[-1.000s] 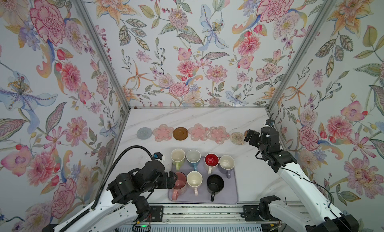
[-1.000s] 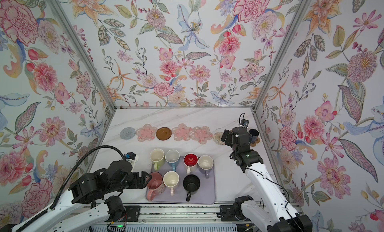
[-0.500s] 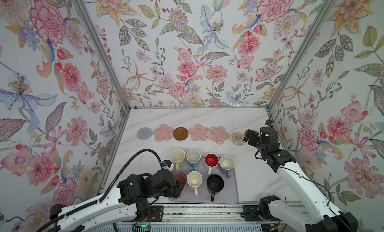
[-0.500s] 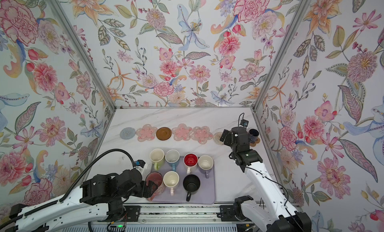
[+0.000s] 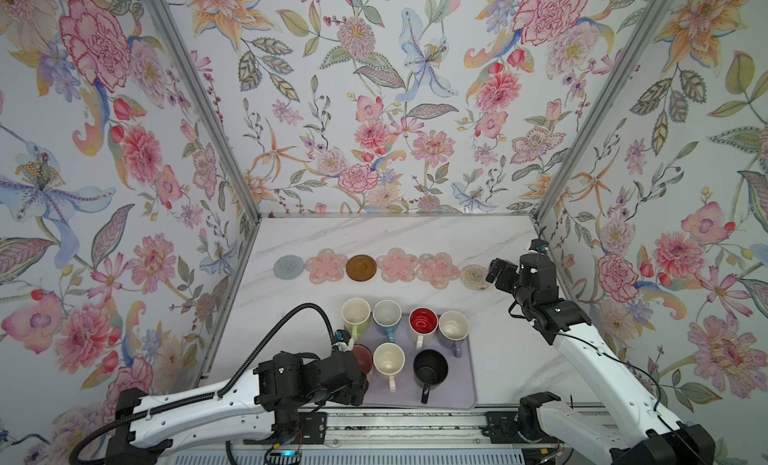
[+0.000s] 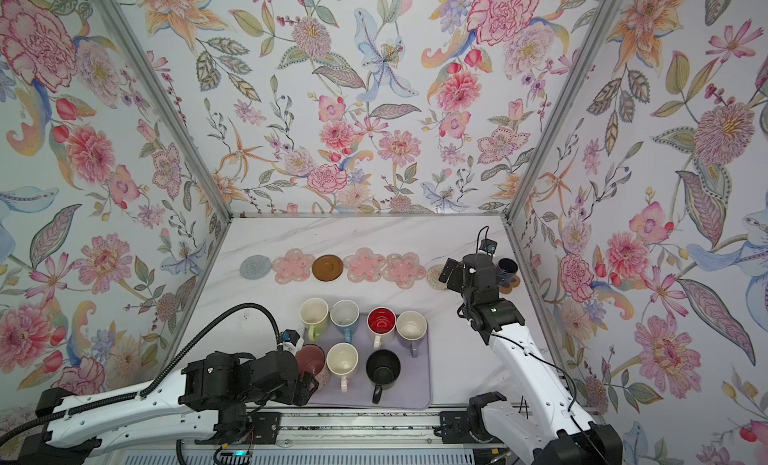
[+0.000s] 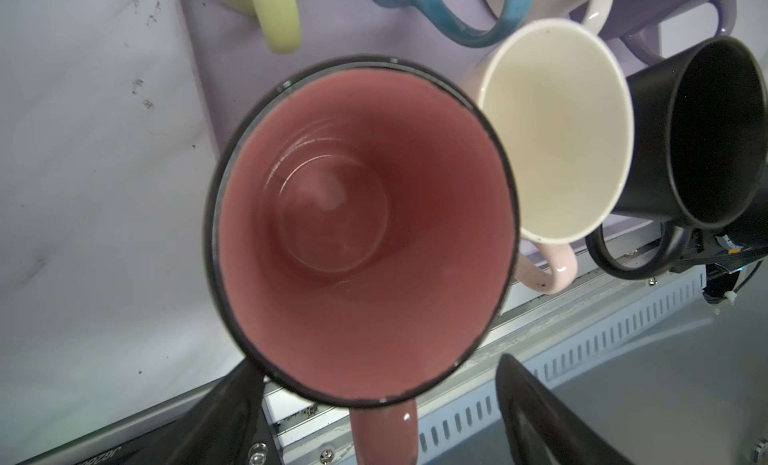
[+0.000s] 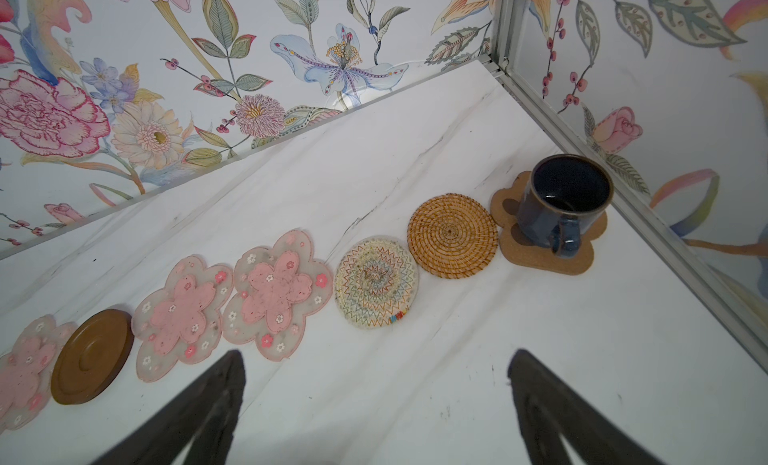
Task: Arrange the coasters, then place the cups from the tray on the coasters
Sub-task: 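Lower the left gripper over the pink mug on the tray, then close the left gripper on the pink mug's rim and lift it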
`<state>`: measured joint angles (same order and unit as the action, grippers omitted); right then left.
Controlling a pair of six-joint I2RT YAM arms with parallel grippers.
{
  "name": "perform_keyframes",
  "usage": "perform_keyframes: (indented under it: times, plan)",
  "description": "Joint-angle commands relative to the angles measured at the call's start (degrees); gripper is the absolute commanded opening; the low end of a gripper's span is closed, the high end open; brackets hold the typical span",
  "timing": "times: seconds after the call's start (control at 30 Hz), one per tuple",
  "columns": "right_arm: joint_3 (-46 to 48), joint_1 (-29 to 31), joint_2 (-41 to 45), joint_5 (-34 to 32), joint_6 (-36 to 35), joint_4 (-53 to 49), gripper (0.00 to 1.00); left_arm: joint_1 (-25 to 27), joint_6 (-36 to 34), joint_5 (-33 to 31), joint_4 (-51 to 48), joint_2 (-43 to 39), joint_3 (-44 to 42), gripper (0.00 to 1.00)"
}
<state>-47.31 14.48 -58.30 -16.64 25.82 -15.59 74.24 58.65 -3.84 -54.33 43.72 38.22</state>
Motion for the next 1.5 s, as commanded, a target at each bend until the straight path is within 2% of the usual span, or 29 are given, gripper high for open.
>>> perform_keyframes:
  times: [0.0, 0.43, 0.8, 0.9, 1.3, 1.47]
  plan:
    - [0.3, 0.2, 0.6, 0.4, 0.8, 0.2, 0.99, 0.7, 0.5, -1.9, -0.2, 0.8, -1.3, 0.86]
    - [2.1, 0.1, 0.7, 0.5, 0.8, 1.2, 0.99, 0.9, 1.0, -1.3, -0.9, 3.9, -1.5, 0.66]
    - [2.7, -0.2, -0.2, 1.1, 0.5, 2.3, 0.99, 0.9, 0.1, -0.9, -2.1, 7.8, 0.4, 0.41]
    - [3.0, -0.3, 0.1, 1.2, 0.3, 2.5, 0.99, 1.1, 0.2, -0.9, -2.0, 7.7, 0.7, 0.37]
    - [3.7, -0.8, 0.3, 2.2, 0.4, 3.1, 0.99, 1.2, 0.4, -2.1, -4.8, 7.8, 2.4, 0.0]
    - [3.7, -0.9, 0.6, 2.3, 0.4, 3.1, 0.99, 1.3, 1.3, -3.4, -6.3, 6.4, 3.0, 0.0]
